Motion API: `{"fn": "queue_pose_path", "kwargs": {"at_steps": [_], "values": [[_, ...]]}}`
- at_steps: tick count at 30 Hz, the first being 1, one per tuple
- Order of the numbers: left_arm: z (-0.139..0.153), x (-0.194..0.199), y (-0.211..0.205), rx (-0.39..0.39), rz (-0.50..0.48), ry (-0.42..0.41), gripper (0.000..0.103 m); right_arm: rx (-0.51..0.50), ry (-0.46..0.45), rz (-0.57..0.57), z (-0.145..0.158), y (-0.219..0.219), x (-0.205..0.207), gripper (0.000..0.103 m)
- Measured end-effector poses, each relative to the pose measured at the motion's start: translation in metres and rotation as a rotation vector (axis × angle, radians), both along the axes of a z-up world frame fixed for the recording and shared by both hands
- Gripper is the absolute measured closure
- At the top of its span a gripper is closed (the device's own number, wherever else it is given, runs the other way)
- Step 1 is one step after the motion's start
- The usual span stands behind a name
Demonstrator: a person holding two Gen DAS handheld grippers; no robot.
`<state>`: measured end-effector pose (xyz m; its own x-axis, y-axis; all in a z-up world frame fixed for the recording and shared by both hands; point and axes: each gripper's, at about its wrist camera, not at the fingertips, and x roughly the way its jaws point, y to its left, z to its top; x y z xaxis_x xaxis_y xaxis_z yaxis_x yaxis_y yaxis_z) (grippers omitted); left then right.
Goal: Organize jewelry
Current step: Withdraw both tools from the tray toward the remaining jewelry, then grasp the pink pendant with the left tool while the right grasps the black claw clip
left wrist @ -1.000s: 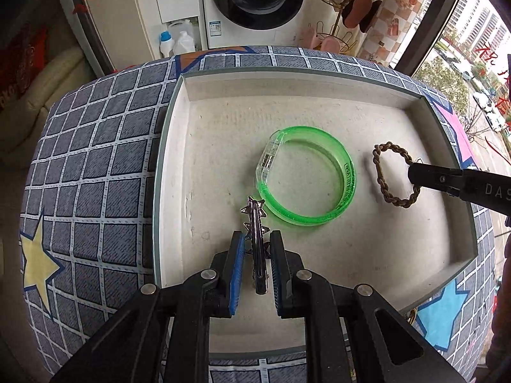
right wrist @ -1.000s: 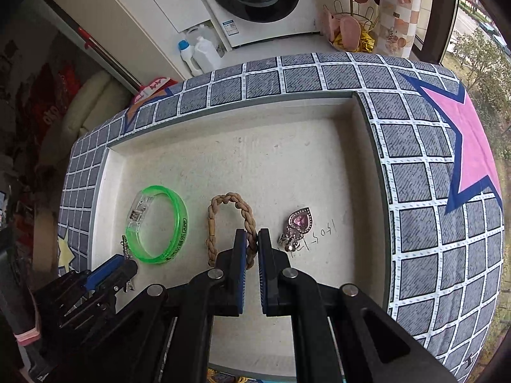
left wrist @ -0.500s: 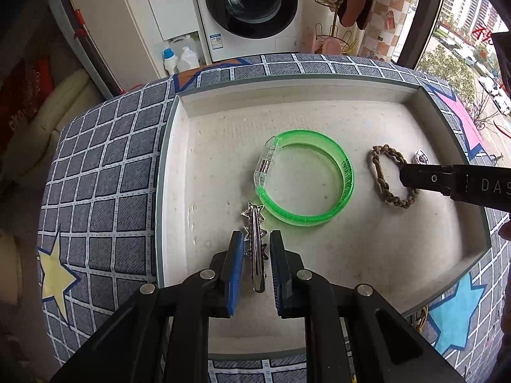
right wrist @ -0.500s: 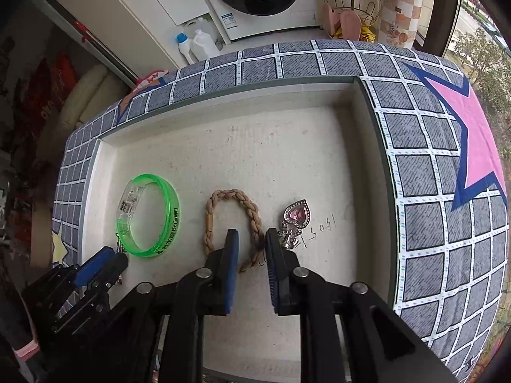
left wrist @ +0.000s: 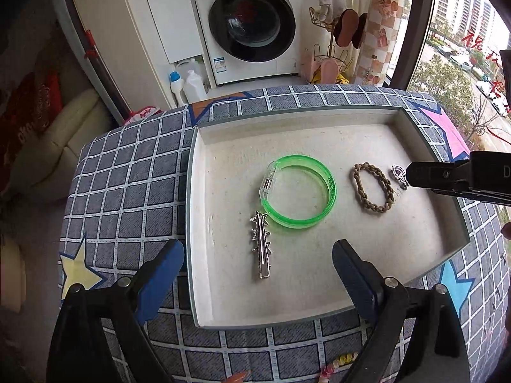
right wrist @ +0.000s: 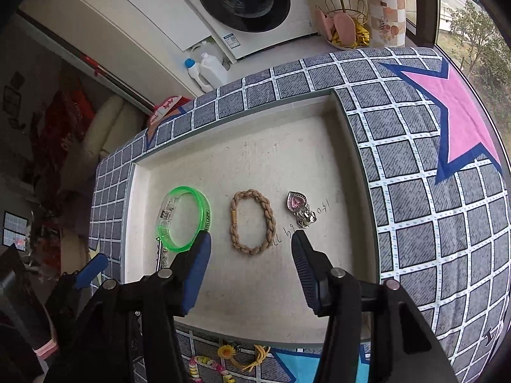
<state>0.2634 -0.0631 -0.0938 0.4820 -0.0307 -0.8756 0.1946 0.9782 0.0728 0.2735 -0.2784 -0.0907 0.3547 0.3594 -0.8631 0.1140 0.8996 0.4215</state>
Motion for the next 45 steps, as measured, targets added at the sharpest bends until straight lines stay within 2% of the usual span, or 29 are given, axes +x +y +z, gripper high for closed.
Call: {"fn": "queue_pose_path", "kwargs": {"at_steps": [1,3,7,8,13,17,22,28,36,45], "values": [[0.002,-0.004,0.002,0.001,-0.006,-0.001,0.000,0.005,-0.004,-0.002,0.003,0.000,-0.004,0.036],[0.005,-0.011,0.004,0.005,-0.018,-0.002,0.000,0.014,-0.015,-0.009,0.008,-0.001,-0.012,0.020],[0.012,-0.031,0.014,0.015,-0.024,-0.001,0.000,0.030,-0.044,-0.045,0.019,-0.004,-0.032,0.019],[0.013,-0.036,0.018,0.010,-0.023,0.002,0.000,0.034,-0.045,-0.050,0.021,-0.004,-0.037,0.011],[0.010,-0.061,0.041,-0.009,0.001,0.048,0.000,0.027,-0.051,-0.058,0.030,-0.001,-0.063,0.010],[0.002,-0.087,0.054,-0.037,-0.021,0.102,0.000,0.018,-0.020,-0.050,0.031,-0.002,-0.091,0.010],[-0.010,-0.125,0.061,-0.012,-0.097,0.131,0.000,-0.011,0.044,-0.034,0.023,0.005,-0.123,0.010],[-0.027,-0.159,0.064,-0.022,-0.175,0.194,0.000,-0.019,0.139,-0.038,0.002,0.012,-0.167,0.010],[-0.043,-0.171,0.056,-0.030,-0.187,0.216,0.000,-0.054,0.217,-0.002,-0.020,0.035,-0.202,0.010],[-0.051,-0.171,0.043,-0.002,-0.244,0.191,0.000,-0.074,0.248,0.012,-0.033,0.053,-0.207,0.010]]}}
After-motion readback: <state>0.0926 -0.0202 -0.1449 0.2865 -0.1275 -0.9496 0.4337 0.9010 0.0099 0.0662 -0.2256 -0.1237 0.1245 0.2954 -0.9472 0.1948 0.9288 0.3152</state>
